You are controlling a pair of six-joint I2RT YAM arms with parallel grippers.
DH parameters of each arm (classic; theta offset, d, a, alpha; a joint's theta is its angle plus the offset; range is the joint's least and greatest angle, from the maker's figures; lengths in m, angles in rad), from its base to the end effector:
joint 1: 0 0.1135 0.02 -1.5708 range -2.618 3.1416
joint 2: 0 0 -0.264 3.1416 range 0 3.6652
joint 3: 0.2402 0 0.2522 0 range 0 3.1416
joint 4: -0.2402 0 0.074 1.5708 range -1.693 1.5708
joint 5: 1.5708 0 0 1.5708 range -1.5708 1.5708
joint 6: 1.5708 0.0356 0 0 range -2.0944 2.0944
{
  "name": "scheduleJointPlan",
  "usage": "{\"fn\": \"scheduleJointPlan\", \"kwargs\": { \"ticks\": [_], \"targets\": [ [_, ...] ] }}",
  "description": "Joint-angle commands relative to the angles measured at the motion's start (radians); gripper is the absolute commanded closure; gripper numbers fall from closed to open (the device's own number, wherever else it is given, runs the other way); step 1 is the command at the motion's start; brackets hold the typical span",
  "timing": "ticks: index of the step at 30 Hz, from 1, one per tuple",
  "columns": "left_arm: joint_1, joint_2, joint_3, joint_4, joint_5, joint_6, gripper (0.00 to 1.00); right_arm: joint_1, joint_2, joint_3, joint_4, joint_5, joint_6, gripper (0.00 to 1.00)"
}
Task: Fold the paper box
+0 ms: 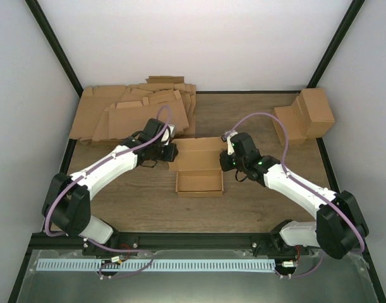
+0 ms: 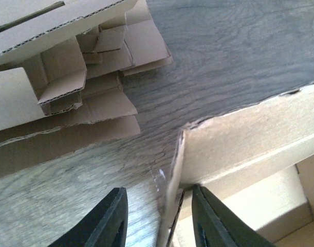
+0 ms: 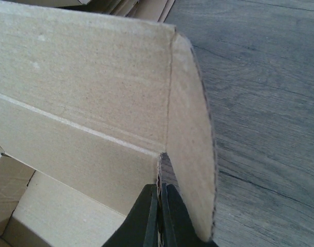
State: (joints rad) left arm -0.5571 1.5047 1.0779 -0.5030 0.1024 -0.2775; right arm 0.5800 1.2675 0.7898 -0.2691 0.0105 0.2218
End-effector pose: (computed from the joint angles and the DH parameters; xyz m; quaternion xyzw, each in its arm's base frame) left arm 0.2661 -0.1701 0.2424 0.1480 0.9363 -0.1719 0.2679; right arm 0.2233 0.1458 0.2317 -0.1612 0.9020 0.1518 0.3706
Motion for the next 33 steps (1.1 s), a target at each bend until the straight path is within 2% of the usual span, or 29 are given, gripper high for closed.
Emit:
{"fn": "scheduleJointPlan", "kwargs": {
  "ticks": [1,10,12,15,17,20,26,33],
  "targets": [
    [-0.006,-0.037,-0.019,-0.033,-0.009,-0.018,0.65,-0.003,0.004,0.043,-0.012,0.001,-0.005,0.99],
    [-0.028,-0.029,-0.008,-0.085,0.015,-0.034,0.60,-0.004,0.009,0.048,-0.019,-0.003,0.002,0.99],
    [-0.037,-0.031,-0.004,-0.096,0.012,-0.037,0.66,-0.003,0.010,0.046,-0.019,-0.002,0.005,0.99],
    [-0.054,-0.034,0.009,-0.127,-0.023,-0.053,0.86,-0.003,0.012,0.047,-0.023,0.004,0.011,0.99],
    [-0.072,-0.042,0.021,-0.145,-0.052,-0.069,0.93,-0.003,0.012,0.051,-0.028,0.012,0.020,0.99],
    [-0.102,-0.051,0.036,-0.151,-0.074,-0.095,0.96,-0.003,0.011,0.054,-0.026,0.022,0.044,0.99],
    [-0.172,-0.053,0.065,-0.139,-0.178,-0.152,0.96,-0.002,-0.034,0.034,-0.003,0.069,0.096,0.99],
    [-0.217,-0.064,0.080,-0.022,-0.296,-0.209,0.96,0.001,-0.097,-0.033,0.139,0.155,0.154,0.98]
  ]
}}
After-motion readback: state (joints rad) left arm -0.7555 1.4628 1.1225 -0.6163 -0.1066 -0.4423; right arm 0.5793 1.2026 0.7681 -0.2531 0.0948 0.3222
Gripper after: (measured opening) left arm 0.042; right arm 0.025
